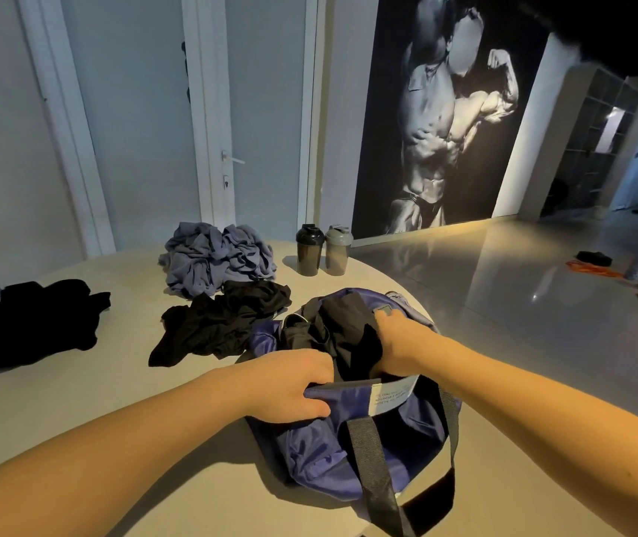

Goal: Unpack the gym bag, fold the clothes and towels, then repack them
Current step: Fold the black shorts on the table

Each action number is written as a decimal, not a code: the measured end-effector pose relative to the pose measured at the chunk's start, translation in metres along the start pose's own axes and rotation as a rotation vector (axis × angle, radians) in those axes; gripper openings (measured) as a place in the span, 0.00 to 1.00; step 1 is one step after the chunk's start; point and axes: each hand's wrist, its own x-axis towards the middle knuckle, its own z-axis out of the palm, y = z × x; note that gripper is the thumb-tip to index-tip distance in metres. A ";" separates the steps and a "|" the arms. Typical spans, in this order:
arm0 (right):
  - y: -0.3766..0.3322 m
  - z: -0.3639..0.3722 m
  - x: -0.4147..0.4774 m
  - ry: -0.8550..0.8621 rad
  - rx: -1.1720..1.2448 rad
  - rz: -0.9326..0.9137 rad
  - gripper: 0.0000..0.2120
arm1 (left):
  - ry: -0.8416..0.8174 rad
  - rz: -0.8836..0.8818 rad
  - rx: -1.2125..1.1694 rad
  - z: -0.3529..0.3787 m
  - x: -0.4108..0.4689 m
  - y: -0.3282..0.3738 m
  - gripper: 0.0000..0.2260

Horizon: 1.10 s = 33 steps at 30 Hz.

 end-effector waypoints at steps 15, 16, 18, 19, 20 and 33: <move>0.007 -0.015 0.005 -0.537 -0.171 -0.012 0.19 | -0.014 -0.202 -0.029 -0.006 0.014 0.006 0.19; 0.007 -0.017 0.004 -0.486 -0.150 -0.054 0.18 | 0.007 -0.198 -0.014 -0.007 0.013 0.005 0.19; 0.005 -0.024 0.002 -0.265 -0.102 -0.167 0.14 | 0.062 -0.199 -0.022 -0.010 0.011 0.002 0.20; 0.004 -0.026 0.001 -0.107 -0.066 -0.210 0.13 | 0.096 -0.205 -0.051 -0.011 0.010 0.000 0.20; 0.000 -0.025 0.000 0.052 0.003 -0.246 0.13 | 0.140 -0.211 -0.086 -0.011 0.010 -0.002 0.20; -0.047 0.017 0.016 -0.276 0.382 -0.264 0.25 | 0.295 -0.666 0.005 -0.016 0.068 -0.083 0.18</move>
